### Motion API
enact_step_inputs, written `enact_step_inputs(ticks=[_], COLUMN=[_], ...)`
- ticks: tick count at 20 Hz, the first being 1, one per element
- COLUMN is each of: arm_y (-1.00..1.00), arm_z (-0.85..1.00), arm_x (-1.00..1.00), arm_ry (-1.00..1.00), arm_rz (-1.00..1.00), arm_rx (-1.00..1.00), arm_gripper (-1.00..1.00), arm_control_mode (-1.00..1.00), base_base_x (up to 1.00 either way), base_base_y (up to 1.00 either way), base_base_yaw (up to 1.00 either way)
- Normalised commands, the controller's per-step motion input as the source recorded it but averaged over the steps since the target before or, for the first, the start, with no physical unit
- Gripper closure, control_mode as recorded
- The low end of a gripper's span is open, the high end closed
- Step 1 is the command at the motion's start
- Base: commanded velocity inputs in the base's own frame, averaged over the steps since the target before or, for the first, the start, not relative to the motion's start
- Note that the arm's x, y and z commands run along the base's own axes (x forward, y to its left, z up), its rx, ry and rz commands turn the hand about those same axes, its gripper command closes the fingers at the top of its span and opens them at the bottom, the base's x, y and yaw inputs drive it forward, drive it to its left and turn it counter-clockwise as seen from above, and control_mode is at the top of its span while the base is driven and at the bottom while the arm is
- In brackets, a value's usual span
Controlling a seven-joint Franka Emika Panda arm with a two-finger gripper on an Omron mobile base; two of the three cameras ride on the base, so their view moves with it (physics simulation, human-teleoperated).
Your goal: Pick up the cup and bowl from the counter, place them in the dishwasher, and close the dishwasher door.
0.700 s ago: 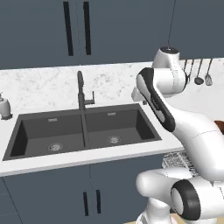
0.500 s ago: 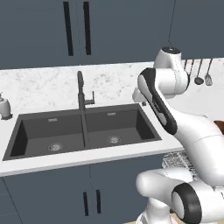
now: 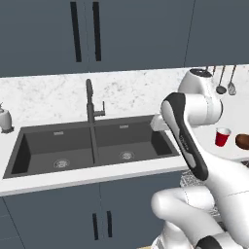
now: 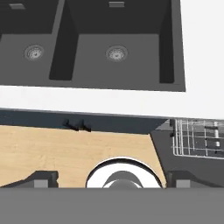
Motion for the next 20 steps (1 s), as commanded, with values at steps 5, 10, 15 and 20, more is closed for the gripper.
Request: enact_step_inputs(ticks=[5, 10, 15, 20], arm_y=[0.18, 0.00, 0.00, 0.00], arm_z=[-0.47, 0.00, 0.00, 0.00], arm_x=[-0.05, 0.00, 0.00, 0.00], arm_ry=[0.00, 0.00, 0.00, 0.00], arm_rz=[-0.03, 0.00, 0.00, 0.00], arm_rx=[0.05, 0.00, 0.00, 0.00], arm_gripper=[-1.00, -1.00, -1.00, -1.00], arm_control_mode=[1.00, 1.00, 1.00, 1.00], base_base_x=[0.00, -0.03, -0.04, -0.01], base_base_y=[0.04, 0.29, 0.29, 0.32], base_base_yaw=[-0.01, -0.16, -0.53, -0.91])
